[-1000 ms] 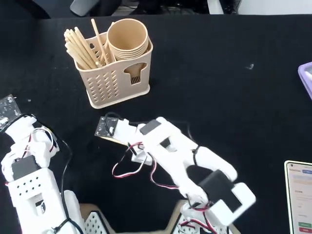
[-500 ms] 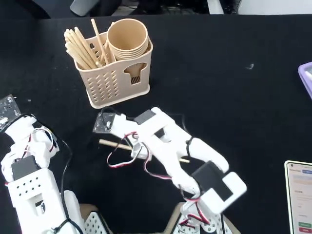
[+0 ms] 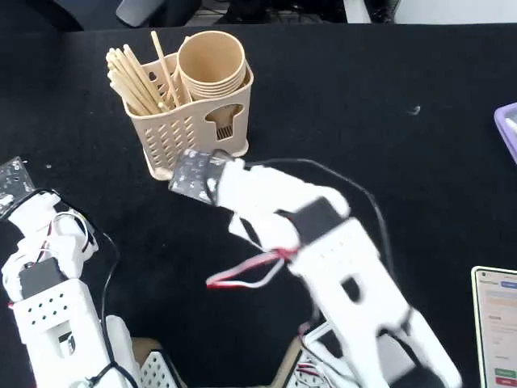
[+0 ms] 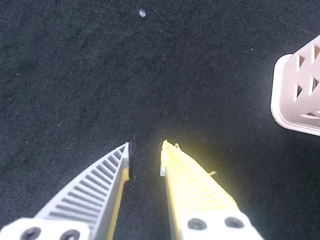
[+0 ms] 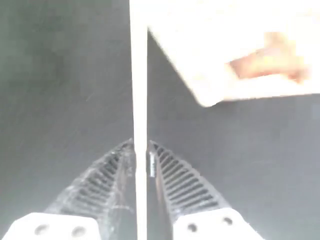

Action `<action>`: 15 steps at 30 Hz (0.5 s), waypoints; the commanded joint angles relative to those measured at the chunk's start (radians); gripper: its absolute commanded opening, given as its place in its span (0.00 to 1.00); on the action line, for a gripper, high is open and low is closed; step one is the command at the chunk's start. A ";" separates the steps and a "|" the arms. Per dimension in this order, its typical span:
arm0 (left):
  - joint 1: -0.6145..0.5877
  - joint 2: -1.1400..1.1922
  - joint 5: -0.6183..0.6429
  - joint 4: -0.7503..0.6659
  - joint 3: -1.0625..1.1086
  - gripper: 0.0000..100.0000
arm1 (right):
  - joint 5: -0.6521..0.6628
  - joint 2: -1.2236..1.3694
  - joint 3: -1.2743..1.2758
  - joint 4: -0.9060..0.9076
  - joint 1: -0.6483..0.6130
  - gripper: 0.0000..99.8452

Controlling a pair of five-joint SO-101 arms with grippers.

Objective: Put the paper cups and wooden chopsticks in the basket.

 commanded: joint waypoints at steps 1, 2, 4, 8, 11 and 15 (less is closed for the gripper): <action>-0.010 -0.015 0.008 -0.018 -0.007 0.12 | -0.193 -0.142 -0.047 -0.226 0.018 0.01; -0.010 -0.015 0.008 -0.018 -0.007 0.12 | -0.250 -0.151 -0.031 -0.305 0.018 0.01; -0.010 -0.015 0.008 -0.018 -0.007 0.12 | -0.350 -0.151 -0.001 -0.476 0.017 0.01; -0.010 -0.015 0.008 -0.018 -0.007 0.12 | -0.494 -0.120 0.038 -0.824 0.015 0.01; -0.010 -0.015 0.008 -0.018 -0.005 0.12 | -0.555 -0.070 0.033 -1.017 0.015 0.01; -0.008 -0.015 0.008 -0.018 -0.005 0.12 | -0.582 0.047 -0.008 -1.172 0.015 0.01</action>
